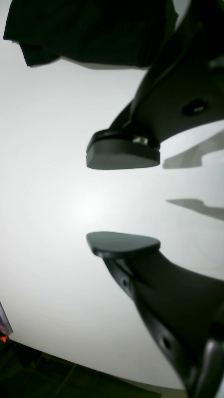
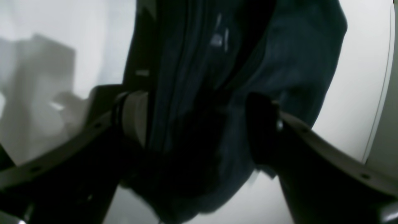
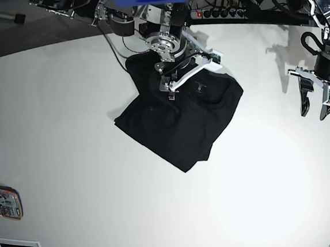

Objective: Fold the T-shirt properly
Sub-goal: 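Lower the shirt bundle and bring the left gripper to its edge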

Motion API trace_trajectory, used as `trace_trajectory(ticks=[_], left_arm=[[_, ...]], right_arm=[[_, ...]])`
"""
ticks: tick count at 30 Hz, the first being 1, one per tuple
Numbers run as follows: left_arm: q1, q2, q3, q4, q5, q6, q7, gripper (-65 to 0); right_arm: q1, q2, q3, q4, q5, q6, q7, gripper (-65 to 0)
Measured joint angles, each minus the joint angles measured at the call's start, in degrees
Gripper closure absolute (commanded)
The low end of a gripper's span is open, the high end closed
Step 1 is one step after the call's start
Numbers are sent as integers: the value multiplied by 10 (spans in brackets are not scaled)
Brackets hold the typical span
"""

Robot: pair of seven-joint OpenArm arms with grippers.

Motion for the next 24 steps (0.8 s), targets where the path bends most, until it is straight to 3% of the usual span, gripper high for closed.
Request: trace_trajectory(ticks=[5, 17, 20, 24], left_arm=[[0, 0, 0, 0, 0, 0, 0, -310], [0, 0, 1, -1, 0, 0, 0, -310], [0, 0, 1, -1, 0, 0, 0, -310], [0, 1, 19, -1, 0, 3, 0, -312]], right_arm=[[-7, 9, 3, 0, 42, -9, 39, -415], [-6, 14, 3, 0, 43, -9, 276, -414], [-19, 14, 44, 2, 43, -2, 309, -414], [-23, 21, 107, 0, 41, 2, 308, -414]])
